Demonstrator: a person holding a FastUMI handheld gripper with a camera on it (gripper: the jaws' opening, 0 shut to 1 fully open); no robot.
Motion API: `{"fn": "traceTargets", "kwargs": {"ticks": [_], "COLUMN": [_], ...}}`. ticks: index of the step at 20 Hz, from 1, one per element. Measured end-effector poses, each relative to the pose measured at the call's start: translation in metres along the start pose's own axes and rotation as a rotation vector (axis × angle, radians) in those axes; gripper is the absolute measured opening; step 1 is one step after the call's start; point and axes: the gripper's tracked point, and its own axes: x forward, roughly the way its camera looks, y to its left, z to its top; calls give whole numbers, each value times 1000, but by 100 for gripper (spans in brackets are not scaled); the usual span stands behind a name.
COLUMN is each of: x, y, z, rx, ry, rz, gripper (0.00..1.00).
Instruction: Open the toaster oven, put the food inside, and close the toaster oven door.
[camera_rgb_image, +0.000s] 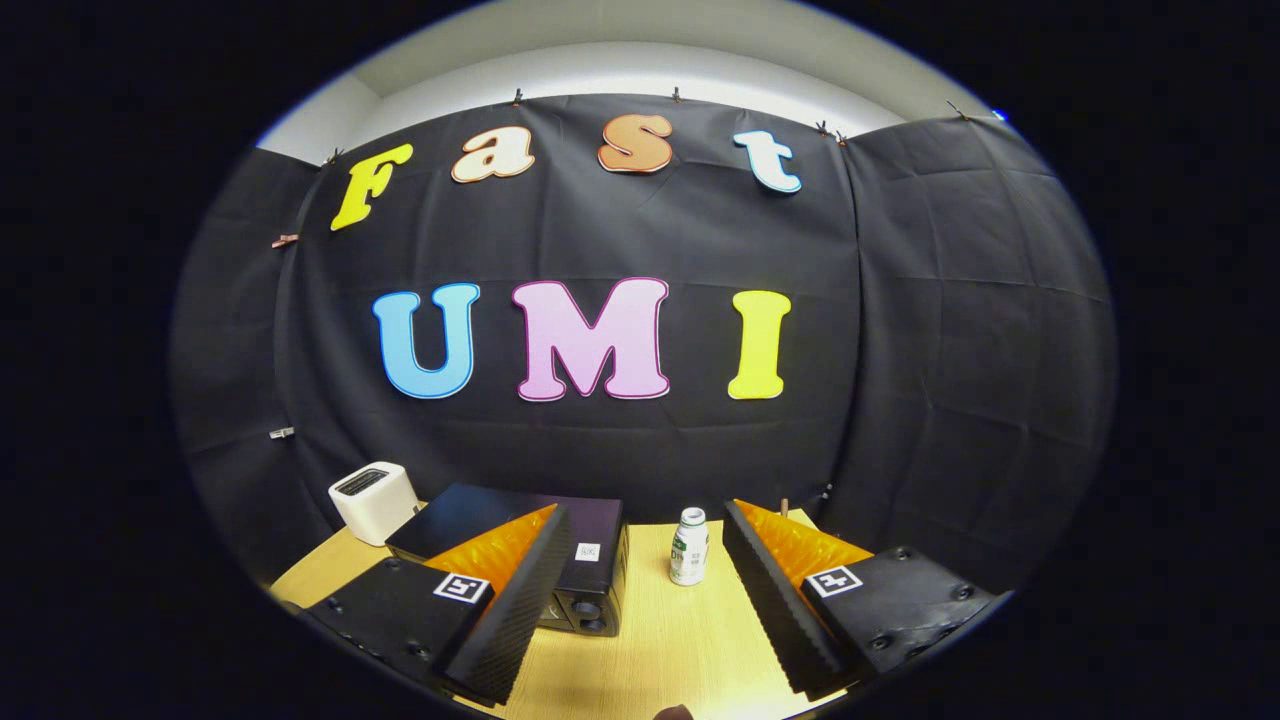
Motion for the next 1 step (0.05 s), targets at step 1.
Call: {"fn": "traceTargets", "kwargs": {"ticks": [1], "x": [0], "y": [-1], "z": [0], "rx": [-3], "ry": [-3], "rz": [0], "gripper": [98]}}
